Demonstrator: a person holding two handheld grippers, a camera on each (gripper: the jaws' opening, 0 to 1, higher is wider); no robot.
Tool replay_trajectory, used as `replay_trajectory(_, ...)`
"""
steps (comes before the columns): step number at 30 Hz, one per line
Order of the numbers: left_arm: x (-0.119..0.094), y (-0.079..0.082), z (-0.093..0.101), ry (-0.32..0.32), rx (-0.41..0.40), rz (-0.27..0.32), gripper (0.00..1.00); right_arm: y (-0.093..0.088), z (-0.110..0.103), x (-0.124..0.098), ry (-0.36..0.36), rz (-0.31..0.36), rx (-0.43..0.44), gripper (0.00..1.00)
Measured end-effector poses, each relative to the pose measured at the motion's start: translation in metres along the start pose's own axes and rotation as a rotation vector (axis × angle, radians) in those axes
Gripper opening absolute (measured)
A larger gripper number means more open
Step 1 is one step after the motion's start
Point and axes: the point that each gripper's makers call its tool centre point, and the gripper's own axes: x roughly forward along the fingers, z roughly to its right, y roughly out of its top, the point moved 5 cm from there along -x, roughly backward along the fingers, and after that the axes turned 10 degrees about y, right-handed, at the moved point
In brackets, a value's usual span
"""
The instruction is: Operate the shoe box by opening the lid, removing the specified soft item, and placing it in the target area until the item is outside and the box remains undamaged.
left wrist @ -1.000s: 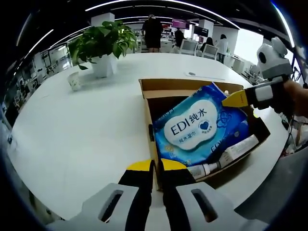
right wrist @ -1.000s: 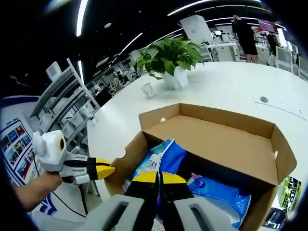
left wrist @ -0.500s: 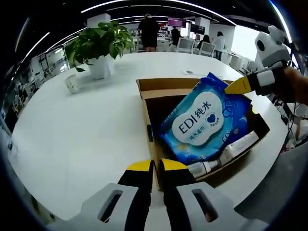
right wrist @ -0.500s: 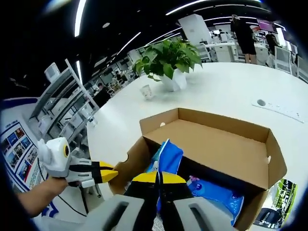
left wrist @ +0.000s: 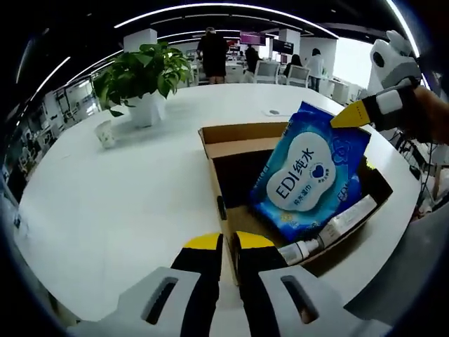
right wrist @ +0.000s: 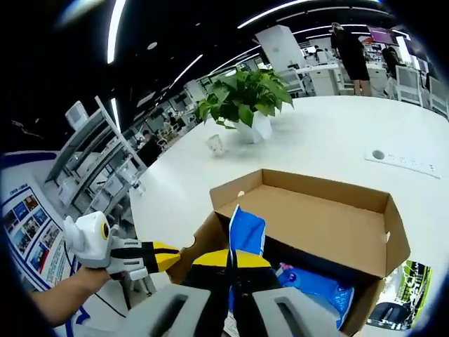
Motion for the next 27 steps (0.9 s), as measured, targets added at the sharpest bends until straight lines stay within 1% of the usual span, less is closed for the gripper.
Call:
replay_trajectory(5,-0.002,0.009,0.005,-0.023,-0.012,0.023,0.12,0.003,0.000,-0.007,-0.006,0.005,-0.013,0.00)
replay_trajectory(10,0.001,0.010,0.017,-0.052,-0.007,0.026,0.15,0.006,-0.002,-0.015,-0.007,0.013,-0.019,0.00)
replay_trajectory(17,0.003,0.011,0.036,-0.113,-0.014,0.021,0.17,0.014,-0.007,-0.031,-0.003,0.032,-0.033,0.00)
replay_trajectory(18,0.003,0.012,0.038,-0.126,-0.019,0.021,0.18,0.015,-0.007,-0.033,-0.001,0.034,-0.035,0.00)
replay_trajectory(20,0.003,0.013,0.047,-0.170,-0.057,0.017,0.19,0.018,-0.008,-0.037,0.000,0.040,-0.036,0.00)
replay_trajectory(24,0.005,0.015,0.055,-0.196,-0.073,0.011,0.19,0.021,-0.010,-0.045,-0.002,0.050,-0.046,0.00)
replay_trajectory(27,0.006,0.017,0.064,-0.241,-0.112,-0.008,0.21,0.023,-0.012,-0.050,0.001,0.057,-0.046,0.00)
